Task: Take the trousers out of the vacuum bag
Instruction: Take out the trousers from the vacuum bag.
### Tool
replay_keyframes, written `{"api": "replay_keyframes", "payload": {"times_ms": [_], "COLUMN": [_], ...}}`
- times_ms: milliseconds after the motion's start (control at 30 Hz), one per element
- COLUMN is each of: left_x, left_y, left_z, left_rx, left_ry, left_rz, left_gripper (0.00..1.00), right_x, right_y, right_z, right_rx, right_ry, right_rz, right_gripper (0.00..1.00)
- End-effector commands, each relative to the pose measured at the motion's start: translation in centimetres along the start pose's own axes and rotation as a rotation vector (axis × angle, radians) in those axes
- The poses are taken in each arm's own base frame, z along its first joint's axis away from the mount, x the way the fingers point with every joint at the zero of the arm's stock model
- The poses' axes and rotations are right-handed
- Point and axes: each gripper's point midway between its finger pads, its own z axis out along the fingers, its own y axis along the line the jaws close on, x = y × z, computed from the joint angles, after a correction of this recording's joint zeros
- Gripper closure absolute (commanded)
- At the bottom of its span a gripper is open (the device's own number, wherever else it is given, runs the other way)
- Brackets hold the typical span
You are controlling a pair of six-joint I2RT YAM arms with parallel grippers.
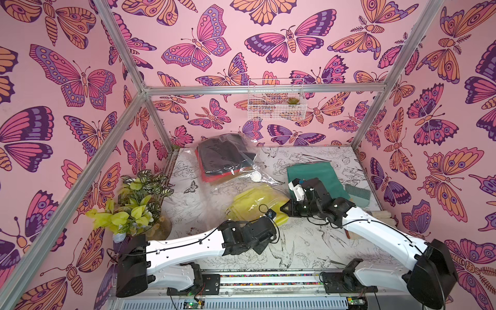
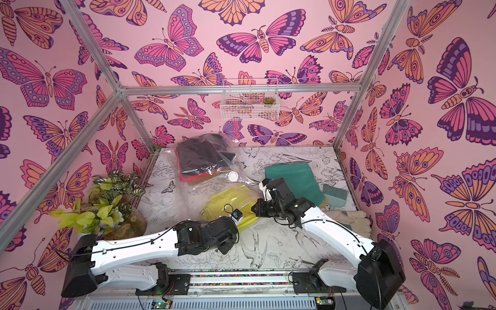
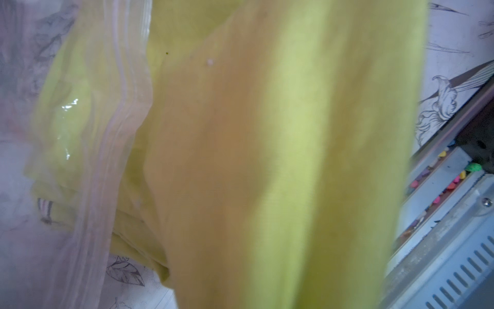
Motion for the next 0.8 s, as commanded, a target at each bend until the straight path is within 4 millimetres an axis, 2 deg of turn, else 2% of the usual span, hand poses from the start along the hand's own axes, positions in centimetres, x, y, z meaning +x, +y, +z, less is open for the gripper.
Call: {"api": "replay_keyframes", "payload": {"times_ms": [0,167,433,600,767], "left_x": [-2.3,-4.1,-7.1,-9.6,-12.6], "left_y": [-0.1,-1.1,-2.7,-3.2,-3.3], "left_z": [-1.7,-3.7,-6.6,-8.0,-9.4], "left_rx": [0.013,0.072,0.163,0.17,0.151], "left_ry": [-0.069,-0.107,-0.179,-0.238,-0.322], "left_rz": [0.019,0.046,0.069,0.085,0.104], "left_gripper": [1.0,1.0,1.0,1.0,1.0], "right_x": [1.5,2.8,4.0,3.8,2.4], "right_y": [2.2,3.5,8.2,11.1,12.9], "right_z": [-2.6,-5.2,-10.4,-13.4,-15.0], "right_rx": [-0.072,-0.101,-0.316,-0.445,-0.492], "right_ry": [0.083,0.148,0.108,0.036,-0.039], "right_rz": [-0.145,-0.244,-0.393,-0.464,-0.508], "right_gripper": [1.0,1.0,1.0,1.0,1.0]}}
